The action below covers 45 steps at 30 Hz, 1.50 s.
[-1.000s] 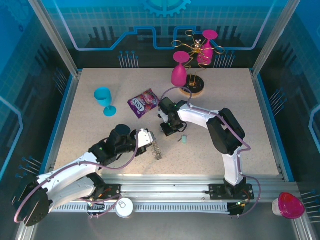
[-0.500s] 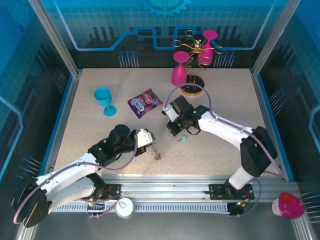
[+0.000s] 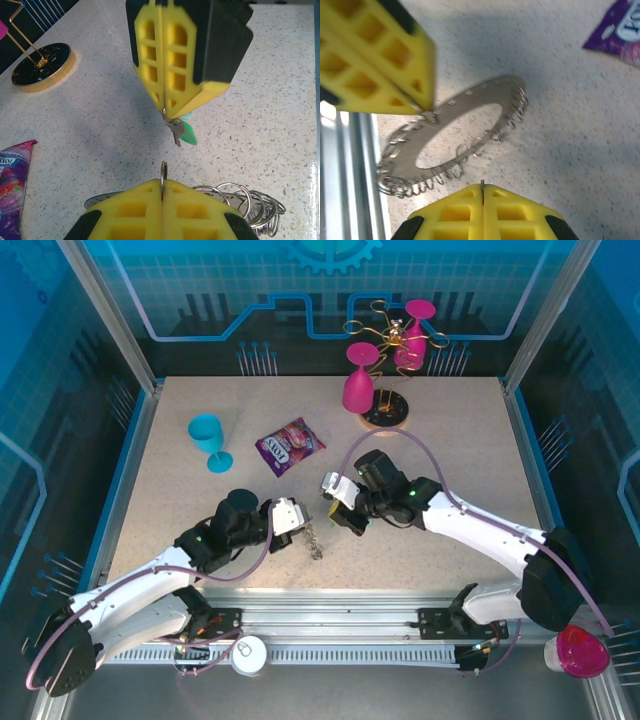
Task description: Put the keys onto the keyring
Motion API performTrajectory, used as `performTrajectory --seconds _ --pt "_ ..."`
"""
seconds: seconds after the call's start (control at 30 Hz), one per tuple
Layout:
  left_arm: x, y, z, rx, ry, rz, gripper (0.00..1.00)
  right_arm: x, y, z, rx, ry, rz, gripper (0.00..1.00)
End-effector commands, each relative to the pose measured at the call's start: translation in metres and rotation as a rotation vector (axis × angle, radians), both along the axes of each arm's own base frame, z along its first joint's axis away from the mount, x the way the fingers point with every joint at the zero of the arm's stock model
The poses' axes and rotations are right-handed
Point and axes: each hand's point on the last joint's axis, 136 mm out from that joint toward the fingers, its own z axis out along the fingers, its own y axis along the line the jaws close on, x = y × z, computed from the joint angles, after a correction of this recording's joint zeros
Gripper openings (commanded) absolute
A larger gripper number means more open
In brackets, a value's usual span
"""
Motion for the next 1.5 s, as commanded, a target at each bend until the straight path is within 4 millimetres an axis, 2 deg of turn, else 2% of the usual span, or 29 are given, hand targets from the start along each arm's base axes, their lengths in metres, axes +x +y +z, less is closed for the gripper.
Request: performTrajectory --seconds 0.0,0.4,1.0,1.27,1.47 --pt "-0.007 -0.007 0.009 -0.050 -0.005 -0.046 0.00 -0.021 0.006 0.010 0.082 -0.015 0.129 0.00" --pt "-0.008 -0.009 0.008 -0.054 0.005 -0.053 0.00 -0.026 0.024 0.028 0.188 -0.023 0.185 0.00" --pt "-0.006 -0.010 0.010 -0.068 0.019 -0.041 0.00 -0.023 0.039 0.027 0.196 -0.023 0.191 0.00" --pt "-0.005 -0.010 0.011 -0.082 0.028 -0.031 0.00 -0.013 0.041 0.026 0.187 -0.044 0.153 0.00" --pt "-0.005 -0.010 0.010 -0.081 0.032 -0.033 0.00 0.006 0.037 0.022 0.153 -0.057 0.048 0.00"
